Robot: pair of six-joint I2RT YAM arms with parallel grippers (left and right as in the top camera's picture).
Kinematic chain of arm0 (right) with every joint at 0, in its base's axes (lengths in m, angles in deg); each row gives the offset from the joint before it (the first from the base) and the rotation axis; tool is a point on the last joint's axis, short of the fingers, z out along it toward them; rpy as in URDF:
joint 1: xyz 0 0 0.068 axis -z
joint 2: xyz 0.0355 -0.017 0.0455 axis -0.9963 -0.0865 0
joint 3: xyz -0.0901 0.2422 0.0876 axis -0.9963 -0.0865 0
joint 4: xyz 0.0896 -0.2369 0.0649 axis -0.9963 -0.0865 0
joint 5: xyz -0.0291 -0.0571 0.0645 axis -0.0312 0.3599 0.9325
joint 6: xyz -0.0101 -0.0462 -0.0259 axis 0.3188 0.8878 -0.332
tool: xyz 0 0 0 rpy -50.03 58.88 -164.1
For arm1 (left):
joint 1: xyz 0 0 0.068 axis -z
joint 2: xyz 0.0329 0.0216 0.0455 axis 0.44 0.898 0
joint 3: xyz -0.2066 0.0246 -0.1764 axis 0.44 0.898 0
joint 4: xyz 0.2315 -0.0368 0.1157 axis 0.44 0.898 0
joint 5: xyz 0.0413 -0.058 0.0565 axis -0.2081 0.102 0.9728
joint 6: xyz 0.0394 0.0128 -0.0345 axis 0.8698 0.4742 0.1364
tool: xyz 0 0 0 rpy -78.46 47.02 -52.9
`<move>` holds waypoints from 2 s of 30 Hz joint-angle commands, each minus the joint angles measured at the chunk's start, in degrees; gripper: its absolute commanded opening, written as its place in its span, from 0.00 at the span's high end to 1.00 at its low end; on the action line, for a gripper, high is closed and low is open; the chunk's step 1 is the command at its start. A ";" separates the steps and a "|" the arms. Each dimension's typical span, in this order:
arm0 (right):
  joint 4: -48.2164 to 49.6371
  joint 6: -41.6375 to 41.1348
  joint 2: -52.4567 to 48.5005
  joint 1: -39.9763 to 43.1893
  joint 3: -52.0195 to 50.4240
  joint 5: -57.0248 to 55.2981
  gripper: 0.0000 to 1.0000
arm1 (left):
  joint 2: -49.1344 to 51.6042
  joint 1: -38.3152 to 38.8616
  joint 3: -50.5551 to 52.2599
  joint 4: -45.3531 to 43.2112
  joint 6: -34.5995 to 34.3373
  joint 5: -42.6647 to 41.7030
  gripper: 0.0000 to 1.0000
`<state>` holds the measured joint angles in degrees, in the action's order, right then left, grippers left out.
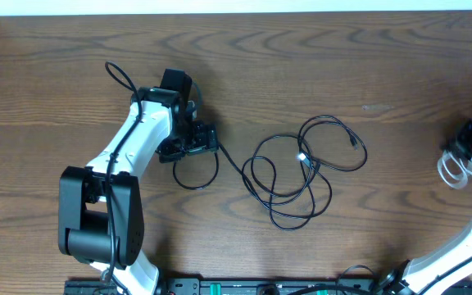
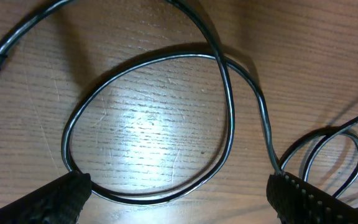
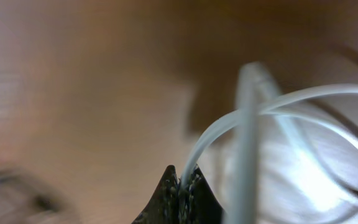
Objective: Untangle cables
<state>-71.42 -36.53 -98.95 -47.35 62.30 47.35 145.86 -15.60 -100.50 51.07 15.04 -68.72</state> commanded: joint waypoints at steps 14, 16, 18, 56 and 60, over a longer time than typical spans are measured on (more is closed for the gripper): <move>-0.35 2.40 -0.31 5.92 8.96 19.65 0.14 | -0.20 -0.02 -0.09 0.28 0.76 -0.20 0.05; -1.46 2.38 -0.31 6.23 8.90 13.31 0.06 | -0.20 -0.02 -0.09 0.28 0.76 -0.20 0.05; -2.23 0.96 -0.31 6.25 8.83 6.88 0.01 | -0.20 -0.02 -0.09 0.28 0.76 -0.20 0.05; 2.60 -4.68 -0.31 6.14 0.76 -5.16 0.01 | -0.20 -0.02 -0.09 0.28 0.76 -0.20 0.05; 2.62 -4.68 -0.31 6.14 0.76 -5.16 0.01 | -0.20 -0.02 -0.09 0.28 0.76 -0.20 0.05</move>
<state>-68.82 -40.75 -99.02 -41.07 63.39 42.65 145.86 -15.60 -100.50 51.05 15.04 -68.72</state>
